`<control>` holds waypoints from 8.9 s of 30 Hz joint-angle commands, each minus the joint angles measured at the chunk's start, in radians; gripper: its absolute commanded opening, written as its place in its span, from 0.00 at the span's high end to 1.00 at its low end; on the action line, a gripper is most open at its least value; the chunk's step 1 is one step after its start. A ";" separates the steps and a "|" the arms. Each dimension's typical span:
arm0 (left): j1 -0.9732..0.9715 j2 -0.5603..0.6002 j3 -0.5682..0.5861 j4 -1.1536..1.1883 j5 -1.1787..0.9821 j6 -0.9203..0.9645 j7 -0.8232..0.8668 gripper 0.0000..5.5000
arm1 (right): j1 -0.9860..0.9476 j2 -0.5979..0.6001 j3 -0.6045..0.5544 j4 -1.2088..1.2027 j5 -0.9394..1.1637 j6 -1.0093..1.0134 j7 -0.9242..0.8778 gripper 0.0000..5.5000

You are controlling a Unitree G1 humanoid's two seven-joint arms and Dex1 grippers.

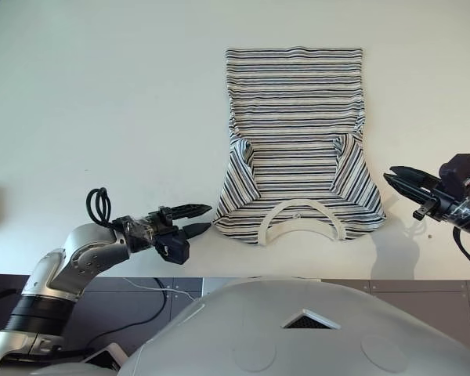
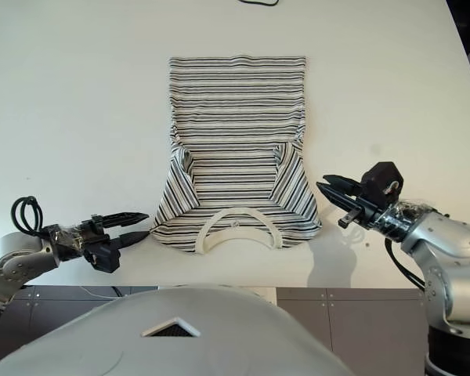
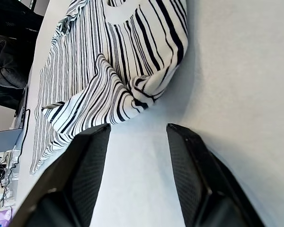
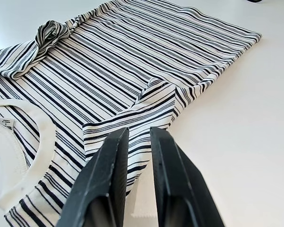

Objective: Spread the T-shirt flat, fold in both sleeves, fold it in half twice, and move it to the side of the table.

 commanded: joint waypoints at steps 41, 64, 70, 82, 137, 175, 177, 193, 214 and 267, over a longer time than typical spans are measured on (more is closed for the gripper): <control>0.000 0.003 -0.107 -0.082 -0.041 0.185 -0.041 0.98 | 0.050 -0.161 0.162 0.560 -1.010 -1.444 -0.279 0.63; -0.006 0.010 -0.091 -0.189 -0.105 0.305 -0.126 0.98 | -0.011 -0.206 0.196 0.558 -1.197 -1.558 -0.534 0.47; -0.008 0.011 -0.091 -0.187 -0.111 0.305 -0.130 0.98 | -0.002 -0.229 0.237 0.591 -1.192 -1.545 -0.529 0.51; 0.002 0.010 -0.090 -0.183 -0.125 0.306 -0.125 0.98 | -0.019 -0.256 0.275 0.604 -1.142 -1.513 -0.519 0.91; -1.050 -0.321 -0.099 0.752 -0.716 1.209 -0.484 0.98 | -1.287 0.130 0.619 1.532 -0.487 -0.480 0.361 0.94; -0.618 -0.273 -0.283 -0.093 -0.380 0.971 -0.393 0.59 | -1.168 0.165 0.753 1.517 -1.035 -1.251 -0.304 0.25; -0.565 -0.208 -0.314 -0.154 -0.337 0.954 -0.428 0.59 | -1.189 0.121 0.832 1.536 -1.150 -1.323 -0.356 0.25; -0.752 -0.353 -0.269 0.337 -0.255 0.953 -0.229 0.59 | -0.855 -0.079 0.891 0.601 -0.528 -0.697 0.562 0.25; -0.375 -0.130 -0.034 -0.135 -0.307 0.599 -0.148 0.59 | -0.334 -0.143 0.246 0.200 -0.376 -0.507 0.257 0.25; -0.182 -0.046 -0.289 0.069 0.194 0.031 0.132 0.93 | -0.218 -0.219 0.364 0.448 -0.706 -1.197 -0.046 0.25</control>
